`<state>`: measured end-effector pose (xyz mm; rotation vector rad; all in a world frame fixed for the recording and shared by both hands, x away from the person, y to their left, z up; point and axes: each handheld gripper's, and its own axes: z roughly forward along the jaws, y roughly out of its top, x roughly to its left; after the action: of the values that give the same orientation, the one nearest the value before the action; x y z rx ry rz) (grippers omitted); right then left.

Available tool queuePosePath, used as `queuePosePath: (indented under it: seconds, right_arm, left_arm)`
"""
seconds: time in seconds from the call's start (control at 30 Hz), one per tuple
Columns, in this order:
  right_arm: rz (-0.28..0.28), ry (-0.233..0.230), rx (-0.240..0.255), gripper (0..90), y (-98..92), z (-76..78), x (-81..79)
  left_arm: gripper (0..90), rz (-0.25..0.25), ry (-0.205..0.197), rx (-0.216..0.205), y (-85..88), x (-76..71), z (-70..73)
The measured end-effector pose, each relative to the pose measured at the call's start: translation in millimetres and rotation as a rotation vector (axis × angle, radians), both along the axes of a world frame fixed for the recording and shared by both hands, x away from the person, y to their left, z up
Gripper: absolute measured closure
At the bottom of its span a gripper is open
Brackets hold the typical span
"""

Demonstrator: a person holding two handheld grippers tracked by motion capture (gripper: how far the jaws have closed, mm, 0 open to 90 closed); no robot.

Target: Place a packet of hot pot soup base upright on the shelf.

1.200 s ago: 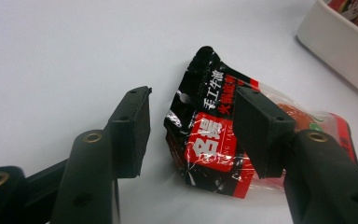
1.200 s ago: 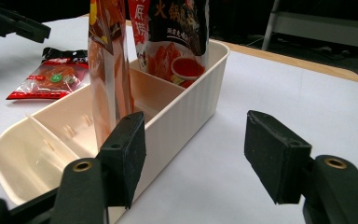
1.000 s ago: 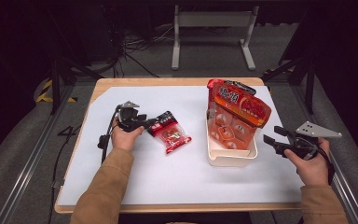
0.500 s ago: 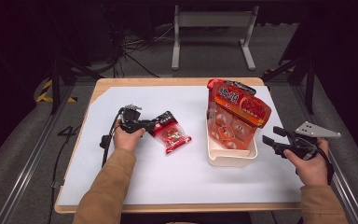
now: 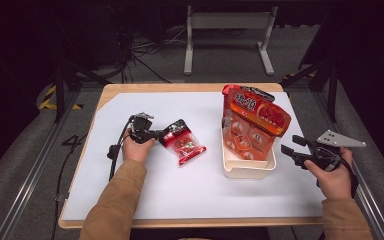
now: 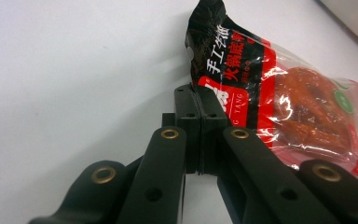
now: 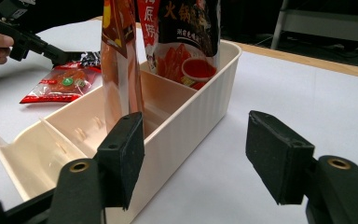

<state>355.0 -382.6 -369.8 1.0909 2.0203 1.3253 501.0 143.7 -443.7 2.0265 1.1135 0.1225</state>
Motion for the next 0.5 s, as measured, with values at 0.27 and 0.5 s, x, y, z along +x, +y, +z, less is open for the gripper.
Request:
queuePosePath:
  seconds: [0.27,0.5]
  right_arm:
    - [0.01,0.003,-0.018,50.8,-2.2,7.3,-5.1]
    - [0.041,0.038,0.024,63.6,-5.0,10.8,-8.8]
  left_arm:
    - [90.0,-0.012,-0.032,-0.034,3.1,-7.4,11.8]
    - [90.0,-0.026,-0.067,-0.05,3.9,-14.3,21.7]
